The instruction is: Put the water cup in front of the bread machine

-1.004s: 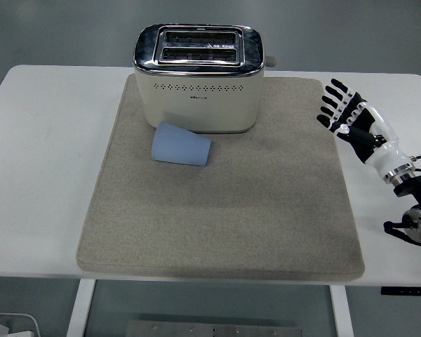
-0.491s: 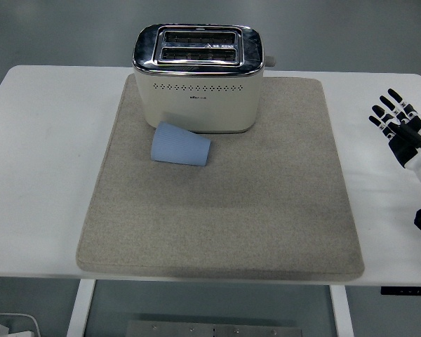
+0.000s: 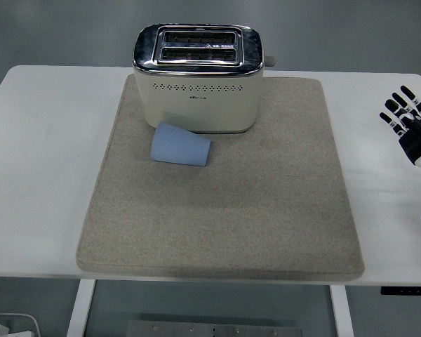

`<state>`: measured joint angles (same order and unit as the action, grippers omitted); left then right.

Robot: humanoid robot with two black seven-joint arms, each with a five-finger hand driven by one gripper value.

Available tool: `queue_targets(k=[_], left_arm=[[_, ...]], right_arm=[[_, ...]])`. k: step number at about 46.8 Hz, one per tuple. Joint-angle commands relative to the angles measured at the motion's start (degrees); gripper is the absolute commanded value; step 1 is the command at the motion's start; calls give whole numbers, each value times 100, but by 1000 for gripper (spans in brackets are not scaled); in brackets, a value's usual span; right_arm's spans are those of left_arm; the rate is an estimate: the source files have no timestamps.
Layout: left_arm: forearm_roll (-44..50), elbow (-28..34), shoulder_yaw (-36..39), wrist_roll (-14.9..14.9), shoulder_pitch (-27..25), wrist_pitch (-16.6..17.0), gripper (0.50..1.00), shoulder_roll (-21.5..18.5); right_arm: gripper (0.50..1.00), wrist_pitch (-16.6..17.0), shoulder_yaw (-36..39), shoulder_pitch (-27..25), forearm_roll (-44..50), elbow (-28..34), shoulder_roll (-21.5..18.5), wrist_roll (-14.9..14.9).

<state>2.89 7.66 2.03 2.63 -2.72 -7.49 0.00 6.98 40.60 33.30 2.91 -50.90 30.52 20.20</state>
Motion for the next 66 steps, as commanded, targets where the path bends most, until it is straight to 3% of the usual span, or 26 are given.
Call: queue_targets(k=[1,66], left_arm=[[-17,16,-1,1,9,-33,996,0],[-8,-81,8,-8,-62,19,999,0]], right_arm=[[926,5,-8,-8,0,1,24,2],[926,14,-44,-26,79,-34,24,2]])
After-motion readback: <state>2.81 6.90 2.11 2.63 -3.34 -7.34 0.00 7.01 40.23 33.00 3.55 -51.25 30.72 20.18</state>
